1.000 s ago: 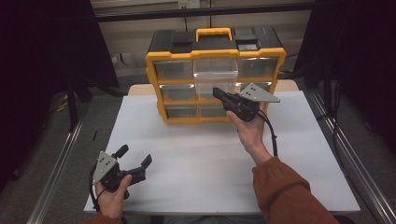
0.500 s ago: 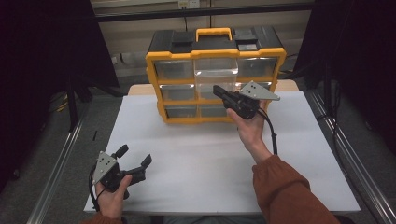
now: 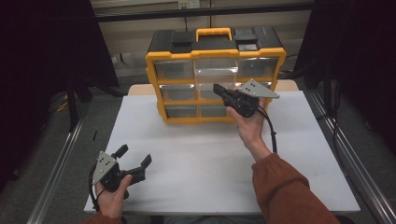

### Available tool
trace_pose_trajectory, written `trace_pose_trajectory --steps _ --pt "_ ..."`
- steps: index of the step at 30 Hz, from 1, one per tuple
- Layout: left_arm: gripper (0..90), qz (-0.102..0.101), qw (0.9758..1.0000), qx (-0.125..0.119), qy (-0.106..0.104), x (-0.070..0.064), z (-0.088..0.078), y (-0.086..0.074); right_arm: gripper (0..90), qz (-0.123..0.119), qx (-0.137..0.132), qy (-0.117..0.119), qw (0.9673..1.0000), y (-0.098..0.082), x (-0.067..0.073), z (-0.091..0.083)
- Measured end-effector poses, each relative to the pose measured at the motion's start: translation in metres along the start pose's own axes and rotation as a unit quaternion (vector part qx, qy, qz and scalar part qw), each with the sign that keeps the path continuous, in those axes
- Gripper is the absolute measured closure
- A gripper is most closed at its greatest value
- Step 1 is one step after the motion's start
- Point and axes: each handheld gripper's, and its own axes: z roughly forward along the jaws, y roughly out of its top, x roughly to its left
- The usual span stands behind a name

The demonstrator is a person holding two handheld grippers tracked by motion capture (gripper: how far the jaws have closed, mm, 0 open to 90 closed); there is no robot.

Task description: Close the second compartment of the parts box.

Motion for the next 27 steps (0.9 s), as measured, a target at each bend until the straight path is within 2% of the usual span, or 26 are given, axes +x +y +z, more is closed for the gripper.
trace_pose_trajectory --steps 4,8,11,13,14,27 --pt "4.6 -0.002 1.0 -0.003 -0.001 -0.0008 0.0003 0.0001 90.0 0.013 -0.005 0.004 0.9999 -0.0007 -0.0028 0.0019" --pt "4.5 -0.004 1.0 -0.003 0.0 -0.0007 0.0006 -0.0002 90.0 0.003 -0.004 -0.001 1.0 -0.0003 -0.0036 0.0033" --pt "4.6 0.003 1.0 0.001 -0.003 0.0002 0.0 -0.0001 90.0 0.001 -0.006 -0.003 1.0 -0.0003 -0.0035 0.0035" --pt "4.6 -0.005 1.0 -0.004 -0.003 -0.0008 0.0007 -0.0001 90.0 -0.001 -0.006 -0.005 1.0 -0.0003 -0.0033 0.0035" --pt "4.6 0.0 1.0 -0.001 -0.003 -0.0002 0.0001 -0.0001 90.0 -0.003 -0.005 -0.004 1.0 0.0001 -0.0032 0.0039" --pt "4.6 0.003 1.0 0.002 -0.002 0.0 -0.0002 0.0 90.0 -0.005 -0.002 -0.008 1.0 0.0013 -0.0056 0.007"
